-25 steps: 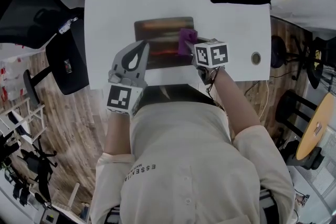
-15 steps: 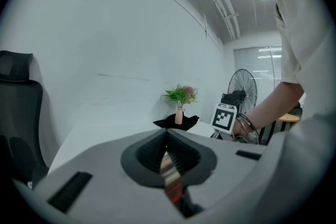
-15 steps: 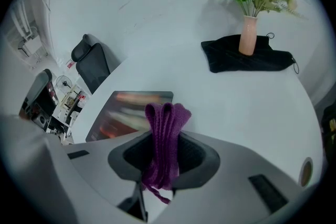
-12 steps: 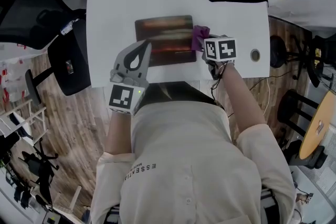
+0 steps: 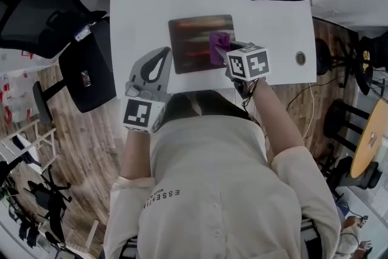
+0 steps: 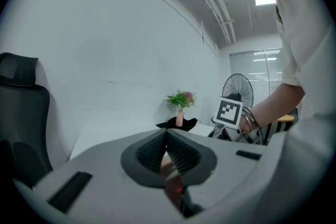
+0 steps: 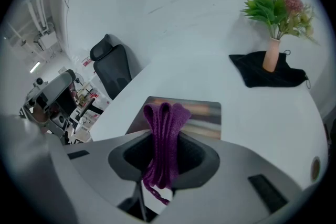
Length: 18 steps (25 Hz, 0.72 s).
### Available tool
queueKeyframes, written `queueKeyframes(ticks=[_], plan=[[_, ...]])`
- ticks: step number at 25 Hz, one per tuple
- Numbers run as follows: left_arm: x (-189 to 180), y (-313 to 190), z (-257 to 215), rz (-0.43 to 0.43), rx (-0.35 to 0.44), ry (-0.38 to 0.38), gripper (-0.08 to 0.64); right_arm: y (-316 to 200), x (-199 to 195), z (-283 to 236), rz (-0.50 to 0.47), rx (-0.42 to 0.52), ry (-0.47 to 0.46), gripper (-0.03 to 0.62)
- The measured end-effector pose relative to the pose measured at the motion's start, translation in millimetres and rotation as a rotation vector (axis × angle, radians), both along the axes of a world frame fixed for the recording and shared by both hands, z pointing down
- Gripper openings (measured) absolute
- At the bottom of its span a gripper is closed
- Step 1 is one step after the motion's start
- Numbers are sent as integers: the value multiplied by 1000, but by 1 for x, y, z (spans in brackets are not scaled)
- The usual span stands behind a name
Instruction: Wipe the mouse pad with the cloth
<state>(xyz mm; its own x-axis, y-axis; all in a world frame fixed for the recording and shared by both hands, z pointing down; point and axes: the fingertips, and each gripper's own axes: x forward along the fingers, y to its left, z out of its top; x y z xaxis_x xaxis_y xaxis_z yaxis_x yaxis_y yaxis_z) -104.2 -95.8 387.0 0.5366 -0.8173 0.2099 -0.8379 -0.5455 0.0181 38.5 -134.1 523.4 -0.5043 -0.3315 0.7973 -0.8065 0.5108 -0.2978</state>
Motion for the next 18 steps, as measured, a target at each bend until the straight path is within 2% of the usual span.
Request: queueKeyframes(ticks=[5, 10, 18], plan=[[-24, 14, 1, -20, -34, 23, 0, 31, -53, 7, -55, -50, -45, 112], [-57, 26, 14, -21, -52, 4, 0, 54, -101, 22, -90, -91, -58, 112], [-83, 29, 28, -9, -86, 11, 0, 63, -126, 42, -81, -121, -42, 112]])
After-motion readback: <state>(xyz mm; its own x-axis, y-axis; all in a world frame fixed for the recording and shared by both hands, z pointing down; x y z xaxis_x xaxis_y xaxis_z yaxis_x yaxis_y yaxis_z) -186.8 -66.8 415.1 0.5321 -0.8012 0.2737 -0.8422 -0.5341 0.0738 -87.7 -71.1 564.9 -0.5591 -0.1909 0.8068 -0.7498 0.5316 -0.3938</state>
